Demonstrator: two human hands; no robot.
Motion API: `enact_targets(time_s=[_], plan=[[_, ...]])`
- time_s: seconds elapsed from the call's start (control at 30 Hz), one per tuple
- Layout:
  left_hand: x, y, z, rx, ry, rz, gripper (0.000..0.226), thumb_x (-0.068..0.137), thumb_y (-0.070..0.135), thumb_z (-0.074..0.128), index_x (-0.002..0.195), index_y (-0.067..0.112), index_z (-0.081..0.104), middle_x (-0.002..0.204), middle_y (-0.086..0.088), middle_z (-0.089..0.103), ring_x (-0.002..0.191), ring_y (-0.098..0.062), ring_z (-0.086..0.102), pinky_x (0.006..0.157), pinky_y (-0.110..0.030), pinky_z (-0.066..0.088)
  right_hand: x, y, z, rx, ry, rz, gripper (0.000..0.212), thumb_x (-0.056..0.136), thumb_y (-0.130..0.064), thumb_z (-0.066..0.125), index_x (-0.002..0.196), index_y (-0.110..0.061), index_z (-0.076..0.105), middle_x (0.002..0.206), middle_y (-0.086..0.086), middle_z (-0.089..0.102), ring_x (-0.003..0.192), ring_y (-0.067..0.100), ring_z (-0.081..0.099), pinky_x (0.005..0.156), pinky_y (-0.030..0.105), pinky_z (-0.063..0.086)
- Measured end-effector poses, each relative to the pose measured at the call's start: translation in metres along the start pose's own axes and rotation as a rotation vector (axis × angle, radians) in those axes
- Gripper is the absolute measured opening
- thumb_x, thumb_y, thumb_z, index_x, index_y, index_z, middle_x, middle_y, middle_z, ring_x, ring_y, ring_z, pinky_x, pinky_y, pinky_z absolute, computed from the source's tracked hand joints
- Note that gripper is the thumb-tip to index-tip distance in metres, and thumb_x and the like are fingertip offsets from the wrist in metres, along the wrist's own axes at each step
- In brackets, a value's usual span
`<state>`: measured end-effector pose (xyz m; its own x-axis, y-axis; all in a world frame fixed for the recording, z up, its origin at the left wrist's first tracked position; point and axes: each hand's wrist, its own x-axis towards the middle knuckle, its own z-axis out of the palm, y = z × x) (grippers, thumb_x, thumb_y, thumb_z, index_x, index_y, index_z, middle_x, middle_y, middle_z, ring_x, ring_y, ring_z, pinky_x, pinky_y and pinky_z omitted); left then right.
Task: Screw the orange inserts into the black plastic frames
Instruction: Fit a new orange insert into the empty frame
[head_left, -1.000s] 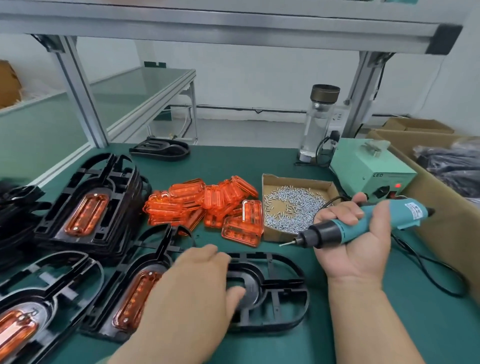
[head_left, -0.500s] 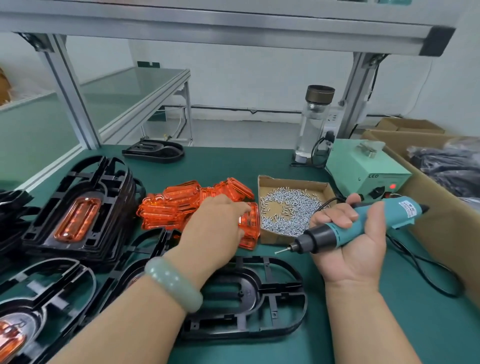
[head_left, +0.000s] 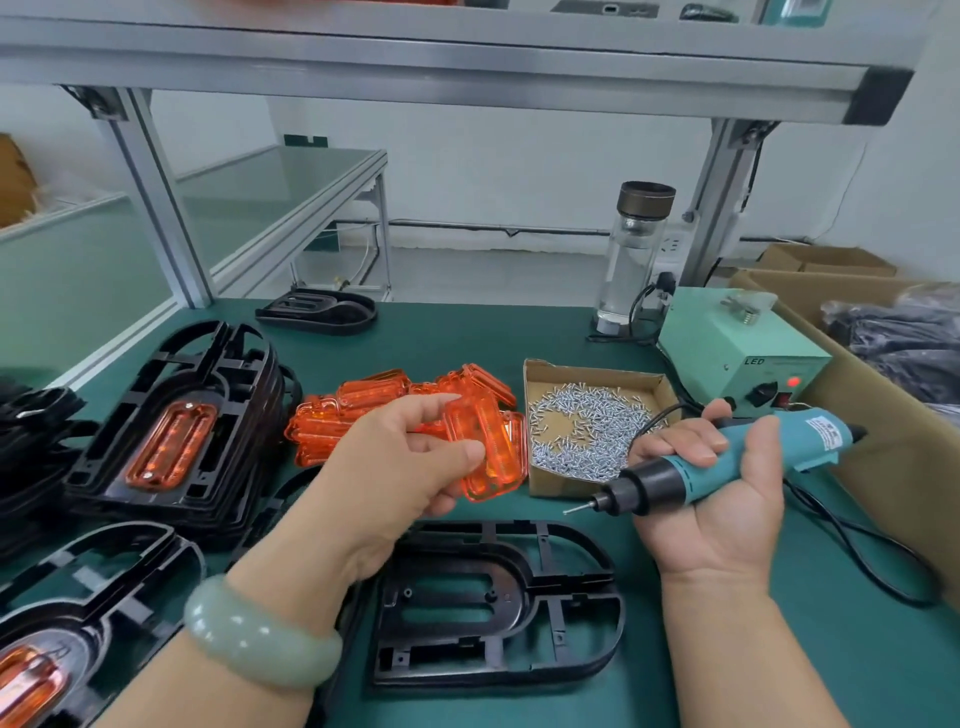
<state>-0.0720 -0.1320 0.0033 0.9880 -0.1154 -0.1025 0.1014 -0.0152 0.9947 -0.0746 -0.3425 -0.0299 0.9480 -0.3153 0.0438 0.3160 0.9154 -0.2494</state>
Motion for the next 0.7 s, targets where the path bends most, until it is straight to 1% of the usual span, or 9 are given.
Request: enact_targets(time_s=[0.07, 0.17, 0.23, 0.37, 0.47, 0.53, 0.6, 0.7], plan=[[-0.008, 0.001, 0.001, -0.062, -0.018, 0.007, 0.041, 0.079, 0.003, 0.069, 0.112, 0.026, 0.06, 0.063, -0.002, 0.062, 0.053, -0.007, 0.056, 0.047, -0.018, 0.045, -0.001, 0.0, 0.0, -0.008, 0.007, -0.008, 0.025, 0.083, -0.046, 0.055, 0.086, -0.022, 0.055, 0.058, -0.013, 0.042, 0.045, 0.0, 0.044, 0.053, 0.018, 0.044], [-0.016, 0.001, 0.002, -0.104, -0.035, 0.029, 0.046, 0.078, 0.0, 0.069, 0.11, 0.032, 0.059, 0.061, -0.001, 0.059, 0.053, -0.008, 0.054, 0.048, -0.018, 0.045, -0.002, 0.0, 0.001, -0.016, 0.008, -0.005, 0.025, 0.083, -0.047, 0.055, 0.086, -0.022, 0.054, 0.058, -0.013, 0.041, 0.045, 0.0, 0.043, 0.053, 0.018, 0.044], [-0.02, 0.0, 0.002, -0.071, -0.037, 0.066, 0.048, 0.077, 0.002, 0.07, 0.109, 0.036, 0.06, 0.058, 0.002, 0.057, 0.054, -0.008, 0.055, 0.05, -0.018, 0.045, -0.002, 0.0, 0.001, -0.016, 0.007, -0.001, 0.025, 0.083, -0.047, 0.055, 0.086, -0.022, 0.054, 0.059, -0.013, 0.041, 0.045, 0.0, 0.043, 0.053, 0.018, 0.044], [-0.027, 0.001, 0.003, 0.009, -0.04, 0.163, 0.055, 0.075, 0.005, 0.073, 0.114, 0.04, 0.058, 0.054, 0.009, 0.055, 0.054, -0.007, 0.055, 0.053, -0.019, 0.047, -0.002, 0.0, 0.001, -0.018, 0.004, -0.001, 0.025, 0.083, -0.047, 0.055, 0.086, -0.022, 0.054, 0.059, -0.013, 0.042, 0.045, 0.0, 0.043, 0.053, 0.018, 0.044], [-0.03, 0.0, 0.002, 0.072, -0.019, 0.219, 0.061, 0.074, 0.006, 0.074, 0.116, 0.047, 0.056, 0.054, 0.01, 0.053, 0.055, -0.006, 0.057, 0.056, -0.018, 0.048, -0.002, 0.0, 0.0, -0.019, 0.005, 0.003, 0.025, 0.082, -0.046, 0.056, 0.086, -0.022, 0.055, 0.058, -0.013, 0.042, 0.045, 0.0, 0.044, 0.053, 0.018, 0.045], [-0.031, 0.0, 0.002, 0.077, -0.014, 0.224, 0.06, 0.074, 0.006, 0.074, 0.115, 0.047, 0.058, 0.054, 0.01, 0.053, 0.054, -0.007, 0.058, 0.056, -0.018, 0.049, -0.003, 0.001, 0.0, -0.007, 0.001, 0.016, 0.025, 0.082, -0.046, 0.057, 0.085, -0.022, 0.056, 0.058, -0.013, 0.043, 0.045, 0.0, 0.044, 0.053, 0.018, 0.045], [-0.032, 0.0, 0.001, 0.038, -0.011, 0.21, 0.054, 0.074, 0.007, 0.074, 0.112, 0.043, 0.06, 0.054, 0.007, 0.054, 0.054, -0.009, 0.059, 0.054, -0.019, 0.049, -0.003, 0.002, 0.0, -0.007, -0.002, 0.025, 0.025, 0.082, -0.046, 0.058, 0.085, -0.022, 0.057, 0.059, -0.013, 0.042, 0.045, -0.001, 0.044, 0.053, 0.017, 0.045], [-0.03, -0.003, -0.001, -0.036, 0.039, 0.159, 0.039, 0.078, 0.007, 0.071, 0.106, 0.033, 0.065, 0.06, -0.001, 0.06, 0.054, -0.012, 0.061, 0.05, -0.019, 0.048, -0.003, 0.003, 0.0, -0.015, -0.004, 0.024, 0.025, 0.083, -0.047, 0.057, 0.085, -0.022, 0.057, 0.058, -0.014, 0.042, 0.045, -0.001, 0.044, 0.054, 0.016, 0.044]])
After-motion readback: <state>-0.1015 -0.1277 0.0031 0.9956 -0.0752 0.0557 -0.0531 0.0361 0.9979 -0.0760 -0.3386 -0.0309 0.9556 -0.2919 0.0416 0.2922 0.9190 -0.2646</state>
